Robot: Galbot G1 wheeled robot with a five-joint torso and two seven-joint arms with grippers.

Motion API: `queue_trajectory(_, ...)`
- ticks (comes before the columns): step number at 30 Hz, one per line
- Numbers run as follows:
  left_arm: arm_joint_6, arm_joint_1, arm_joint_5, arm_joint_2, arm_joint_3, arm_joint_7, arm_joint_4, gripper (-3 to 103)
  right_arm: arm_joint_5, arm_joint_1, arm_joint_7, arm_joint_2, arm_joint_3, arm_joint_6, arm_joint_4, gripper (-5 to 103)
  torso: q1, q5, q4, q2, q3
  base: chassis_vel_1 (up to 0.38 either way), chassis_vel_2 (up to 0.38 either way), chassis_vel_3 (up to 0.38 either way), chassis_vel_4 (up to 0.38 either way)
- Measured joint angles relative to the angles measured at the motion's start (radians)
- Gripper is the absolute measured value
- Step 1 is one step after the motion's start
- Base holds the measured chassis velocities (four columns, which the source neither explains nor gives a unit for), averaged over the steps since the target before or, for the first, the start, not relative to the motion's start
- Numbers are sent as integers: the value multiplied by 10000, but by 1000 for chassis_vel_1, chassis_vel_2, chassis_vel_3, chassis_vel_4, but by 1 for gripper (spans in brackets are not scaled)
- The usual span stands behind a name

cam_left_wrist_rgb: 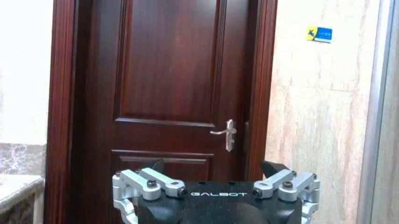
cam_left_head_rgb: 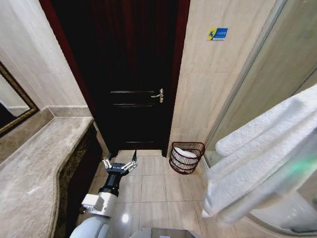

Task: Discard the used towel into the hamper.

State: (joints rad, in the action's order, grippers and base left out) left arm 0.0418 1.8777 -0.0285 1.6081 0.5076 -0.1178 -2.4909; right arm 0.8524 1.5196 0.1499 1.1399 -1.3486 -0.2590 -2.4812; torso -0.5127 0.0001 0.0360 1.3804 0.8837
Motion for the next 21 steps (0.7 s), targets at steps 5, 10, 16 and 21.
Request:
queue_trajectory(5,0,0,0,0,0,0,0,100,-40,-46,-125,-17,9,-2,32,2,0,-2,1,0,0,0,0,0,0)
queue_trajectory(10,0,0,0,0,0,0,0,100,-150,-46,12,26,15,13,89,2,1,-1,0,0,-1,0,0,0,0)
queue_trajectory(16,0,1,0,0,0,0,0,100,-158,-72,40,38,62,12,98,2,4,-1,0,1,-2,-45,31,53,-37)
queue_trajectory(21,0,1,0,0,0,0,0,100,-154,-79,61,40,92,8,99,2,3,-1,2,1,-1,-125,130,121,-138)
